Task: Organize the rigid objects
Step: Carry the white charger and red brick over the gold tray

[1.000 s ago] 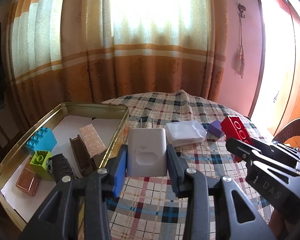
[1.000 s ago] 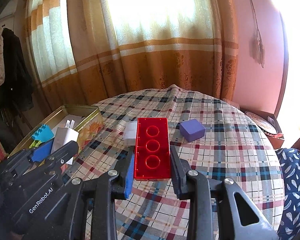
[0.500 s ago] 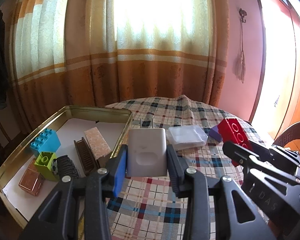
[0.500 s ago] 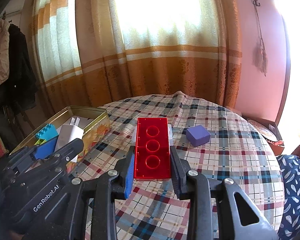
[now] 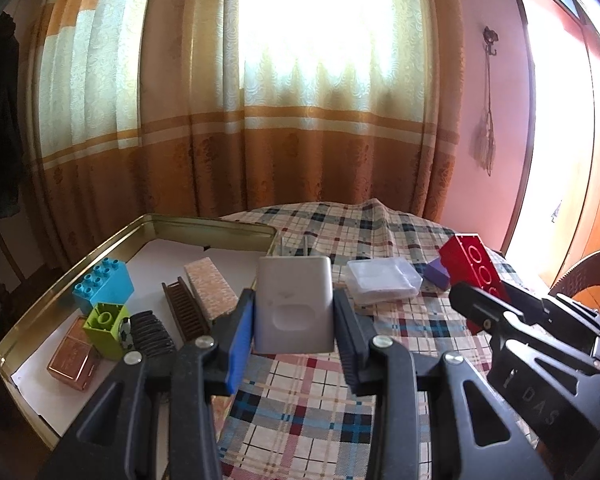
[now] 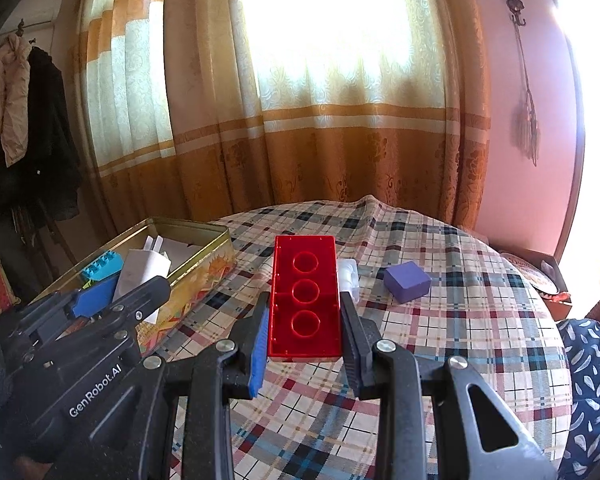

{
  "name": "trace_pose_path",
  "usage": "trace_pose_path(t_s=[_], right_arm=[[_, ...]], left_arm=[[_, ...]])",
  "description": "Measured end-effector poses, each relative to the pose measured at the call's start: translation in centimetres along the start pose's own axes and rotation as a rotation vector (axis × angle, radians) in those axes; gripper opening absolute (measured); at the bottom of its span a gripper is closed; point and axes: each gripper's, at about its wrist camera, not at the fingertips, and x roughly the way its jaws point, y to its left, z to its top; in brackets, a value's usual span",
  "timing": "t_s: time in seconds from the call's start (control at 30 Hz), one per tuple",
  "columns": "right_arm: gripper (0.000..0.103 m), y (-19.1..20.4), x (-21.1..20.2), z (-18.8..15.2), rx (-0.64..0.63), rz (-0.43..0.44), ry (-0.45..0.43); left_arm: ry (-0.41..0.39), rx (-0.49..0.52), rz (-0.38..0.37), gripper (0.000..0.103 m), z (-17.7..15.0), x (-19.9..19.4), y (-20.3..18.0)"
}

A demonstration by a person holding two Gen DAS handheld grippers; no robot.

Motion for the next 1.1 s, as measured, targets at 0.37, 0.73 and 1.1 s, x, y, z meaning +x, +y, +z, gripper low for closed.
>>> trace_pose_path(t_s=[0.37, 0.73, 1.1], right_arm=[[0.034, 0.4, -0.4, 0.1, -0.016, -0.003, -0.018], [0.034, 1.7, -0.7, 0.2, -0.058, 0.014, -0.040], [0.034, 2.7, -0.7, 0.1, -0.068, 0.037, -0.057]], left_arm=[[-0.030, 0.014, 0.005, 0.037, -0.1, -0.8, 0.0], [-0.031, -0.008, 0.011, 0.037, -0.1, -1.0, 1.1], [-0.035, -0.021, 0.029, 0.037, -0.3, -1.2, 2.1]])
